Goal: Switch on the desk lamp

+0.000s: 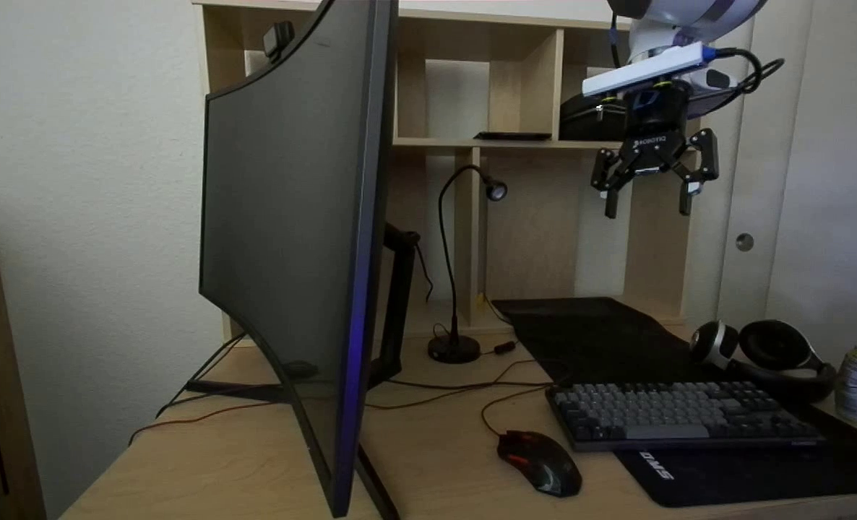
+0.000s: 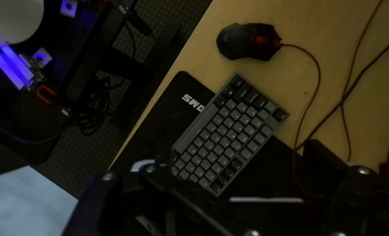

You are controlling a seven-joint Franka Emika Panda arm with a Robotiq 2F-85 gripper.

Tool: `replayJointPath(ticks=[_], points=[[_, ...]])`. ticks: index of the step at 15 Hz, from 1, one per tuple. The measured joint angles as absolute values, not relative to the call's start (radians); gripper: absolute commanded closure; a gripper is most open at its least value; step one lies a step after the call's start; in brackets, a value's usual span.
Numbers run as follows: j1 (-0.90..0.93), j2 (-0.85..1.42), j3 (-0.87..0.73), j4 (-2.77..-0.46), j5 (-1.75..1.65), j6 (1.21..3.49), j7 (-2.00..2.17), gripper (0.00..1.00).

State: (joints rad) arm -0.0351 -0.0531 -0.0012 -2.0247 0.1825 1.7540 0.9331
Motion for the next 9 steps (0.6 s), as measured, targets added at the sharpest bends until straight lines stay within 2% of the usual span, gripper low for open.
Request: replayJointPath(ticks=[9], points=[[-0.044,0.062,-0.049,-1.94,0.355,1.761,1.053,0.0]])
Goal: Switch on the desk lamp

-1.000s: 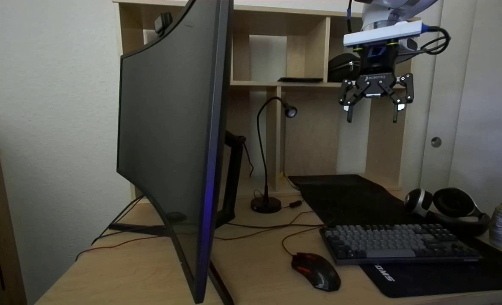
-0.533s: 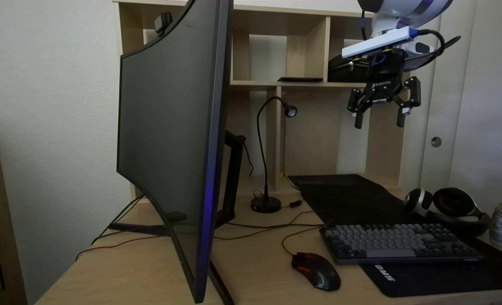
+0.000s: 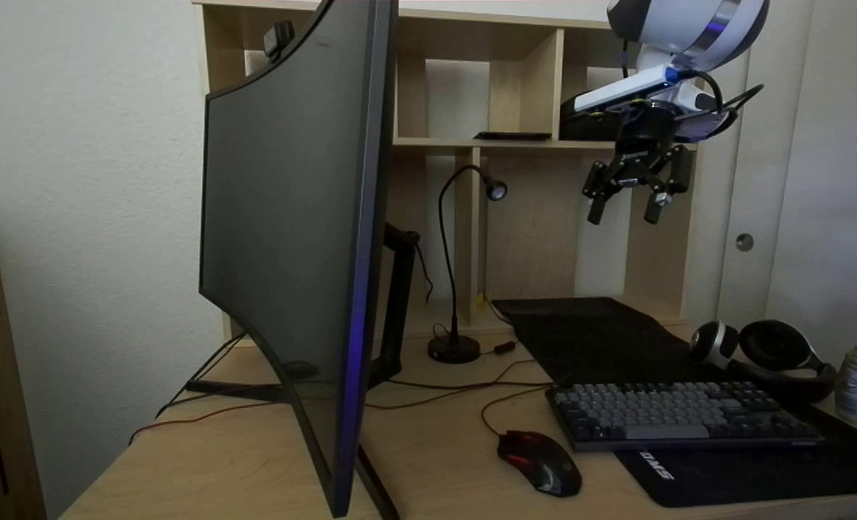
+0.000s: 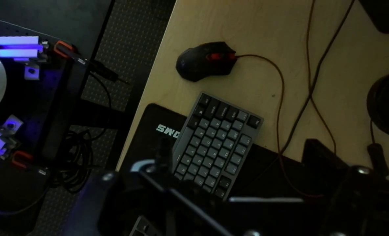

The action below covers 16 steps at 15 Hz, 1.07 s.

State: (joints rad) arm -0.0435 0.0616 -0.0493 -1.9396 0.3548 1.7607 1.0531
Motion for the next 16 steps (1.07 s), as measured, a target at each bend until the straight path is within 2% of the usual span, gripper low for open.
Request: replayJointPath(ticks=[5,11,16], points=[[-0.006,0.127,-0.017,-1.919,0.366,1.783,1.071,0.0],[0.056,0.329,0.01,-1.704,0.411,1.924,1.247,0.0],[0.055,0.404,-0.006,-1.605,0.399,1.936,1.317,0.0]])
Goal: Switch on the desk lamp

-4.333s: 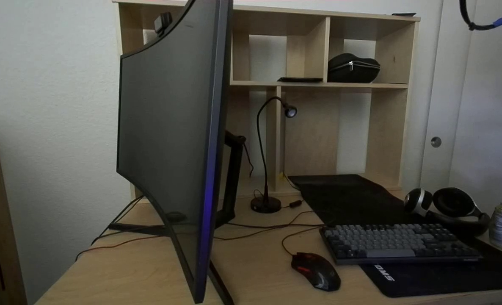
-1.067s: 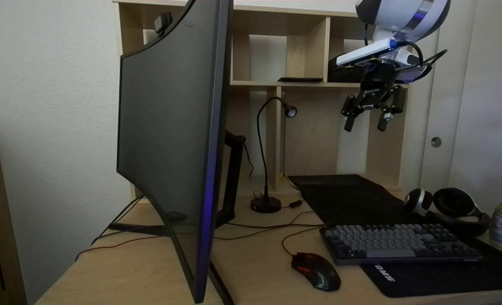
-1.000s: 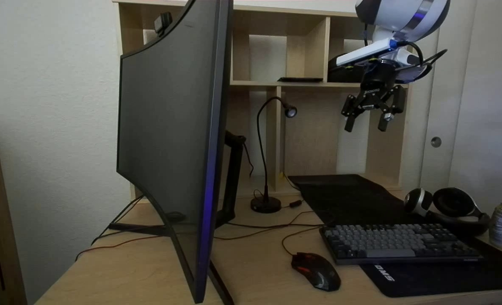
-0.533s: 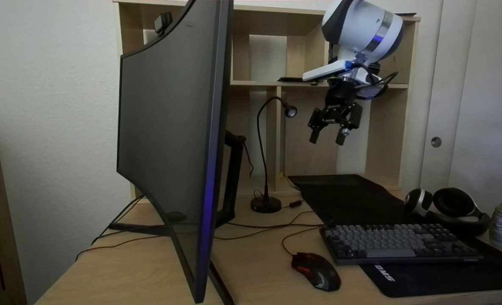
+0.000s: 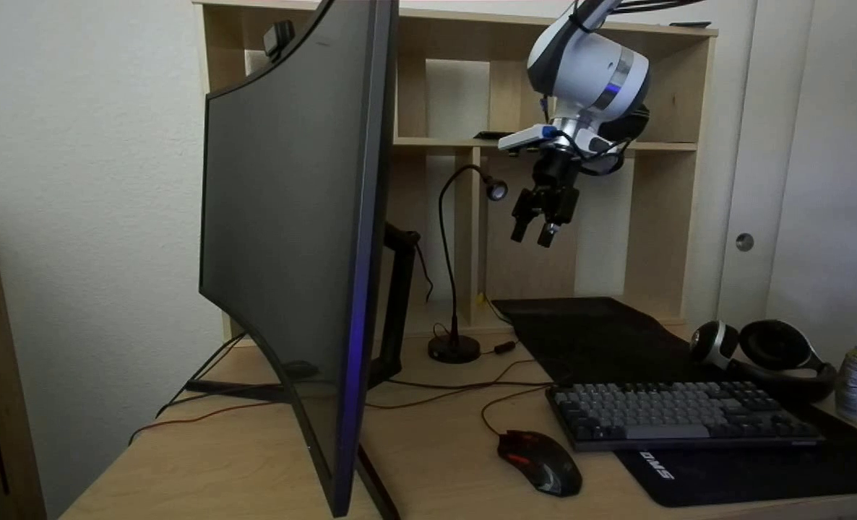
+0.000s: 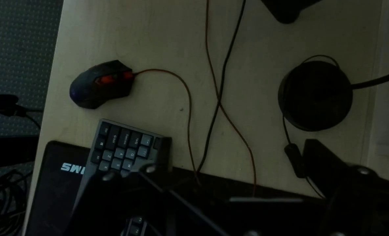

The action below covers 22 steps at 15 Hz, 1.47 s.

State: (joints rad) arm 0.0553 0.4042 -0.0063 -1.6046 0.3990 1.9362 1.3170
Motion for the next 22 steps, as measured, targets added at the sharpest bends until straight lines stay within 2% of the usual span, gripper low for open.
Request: replayJointPath(ticks=[4,9,13,19,22], points=[[0.069,0.438,-0.014,-1.595,0.286,1.971,1.391,0.0],[0.092,0.638,-0.024,-1.465,0.205,2.132,1.451,0.0],[0.072,0.755,-0.011,-1.312,0.287,2.118,1.451,0.0],[0.074,0.782,-0.008,-1.287,0.266,2.111,1.425,0.0],[0.079,0.87,-0.007,-1.239,0.232,2.111,1.358,0.0]])
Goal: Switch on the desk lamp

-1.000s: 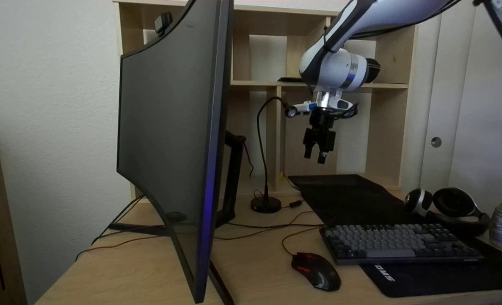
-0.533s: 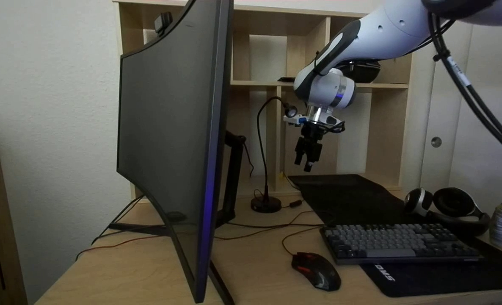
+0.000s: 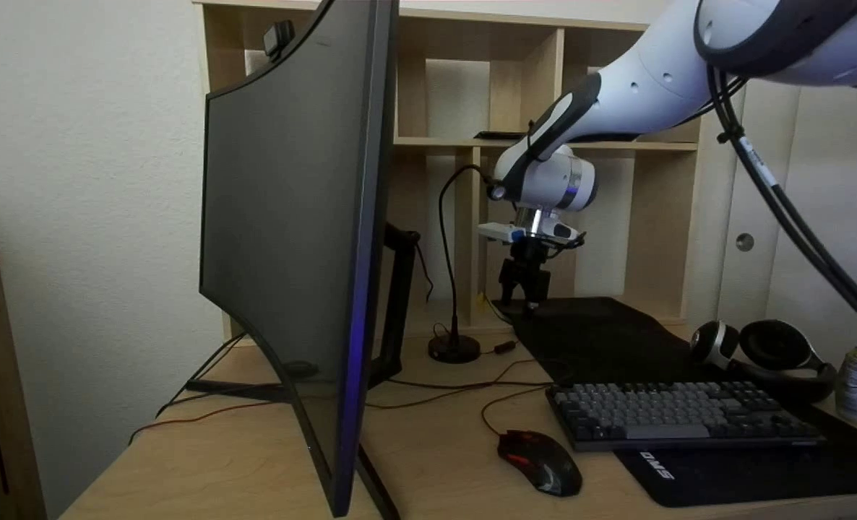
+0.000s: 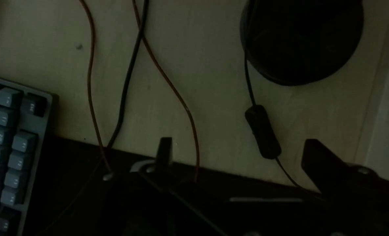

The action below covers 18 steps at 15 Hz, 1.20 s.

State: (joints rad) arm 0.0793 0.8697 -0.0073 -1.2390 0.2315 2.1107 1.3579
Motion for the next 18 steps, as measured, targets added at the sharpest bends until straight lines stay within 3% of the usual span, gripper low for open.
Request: replayJointPath(ticks=[11,18], points=[[0.083,1.16,-0.01,-0.873,0.18,1.989,1.288,0.0],[0.09,1.193,-0.01,-0.839,0.179,1.986,1.292,0.0]])
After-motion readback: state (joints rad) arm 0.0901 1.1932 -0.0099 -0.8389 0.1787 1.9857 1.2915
